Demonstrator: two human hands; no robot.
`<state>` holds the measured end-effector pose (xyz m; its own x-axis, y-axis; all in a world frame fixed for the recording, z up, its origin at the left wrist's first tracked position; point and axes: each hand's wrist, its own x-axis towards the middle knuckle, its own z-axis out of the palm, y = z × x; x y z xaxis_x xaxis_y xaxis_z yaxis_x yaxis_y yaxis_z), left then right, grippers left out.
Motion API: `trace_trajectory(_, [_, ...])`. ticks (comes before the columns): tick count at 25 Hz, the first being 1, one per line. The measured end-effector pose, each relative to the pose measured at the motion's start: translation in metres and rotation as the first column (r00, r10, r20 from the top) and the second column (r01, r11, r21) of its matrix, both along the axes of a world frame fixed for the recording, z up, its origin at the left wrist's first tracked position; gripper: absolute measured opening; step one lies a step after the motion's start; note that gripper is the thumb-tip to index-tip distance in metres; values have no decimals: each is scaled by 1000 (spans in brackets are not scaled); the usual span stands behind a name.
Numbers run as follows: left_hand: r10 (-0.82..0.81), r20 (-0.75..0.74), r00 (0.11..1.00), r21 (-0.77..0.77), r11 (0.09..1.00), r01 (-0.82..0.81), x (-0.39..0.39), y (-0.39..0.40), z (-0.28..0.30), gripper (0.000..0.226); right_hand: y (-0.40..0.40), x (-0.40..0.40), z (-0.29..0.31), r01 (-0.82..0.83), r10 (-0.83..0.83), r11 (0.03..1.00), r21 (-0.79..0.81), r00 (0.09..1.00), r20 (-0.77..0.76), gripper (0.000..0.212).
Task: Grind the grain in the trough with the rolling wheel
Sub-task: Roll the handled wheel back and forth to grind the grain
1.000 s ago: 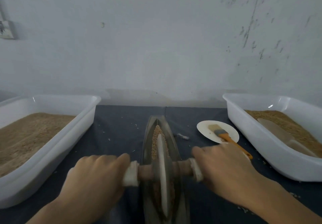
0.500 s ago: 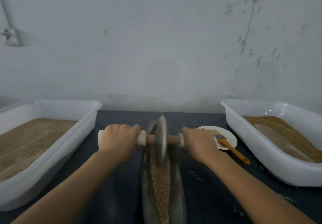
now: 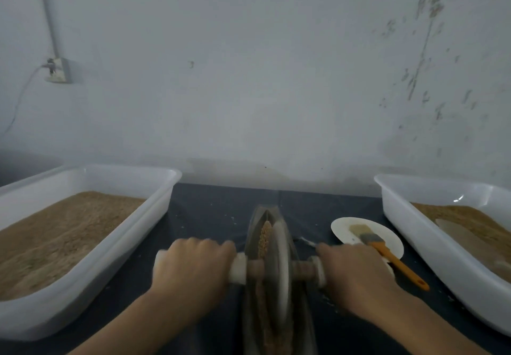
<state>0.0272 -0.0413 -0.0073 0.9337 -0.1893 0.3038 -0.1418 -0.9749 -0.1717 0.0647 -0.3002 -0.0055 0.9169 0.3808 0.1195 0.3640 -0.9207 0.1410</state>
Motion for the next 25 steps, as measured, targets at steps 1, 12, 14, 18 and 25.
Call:
trace_trajectory(1, [12, 54, 998, 31, 999, -14, 18, -3, 1, 32, 3, 14, -1, 19, -20, 1000, 19, 998, 55, 17])
trace_trajectory(12, [-73, -146, 987, -74, 995, 63, -30, 0, 7, 33, -5, -25, 5, -42, 36, 998, -49, 993, -112, 22])
trace_trajectory(14, [-75, -161, 984, -7, 997, 75, -42, 2, 10, 36, -8, -33, 8, 19, -35, 998, -62, 964, -265, 20])
trace_trajectory(18, [-76, -2, 997, 44, 996, 76, -9, -8, 10, 29, -2, -12, -5, 25, -25, 1000, -8, 998, -54, 17])
trace_trajectory(25, [16, 19, 1000, -17, 1000, -16, 50, -8, 8, 22, 17, 38, 8, 6, -5, 1000, -5, 986, 165, 21])
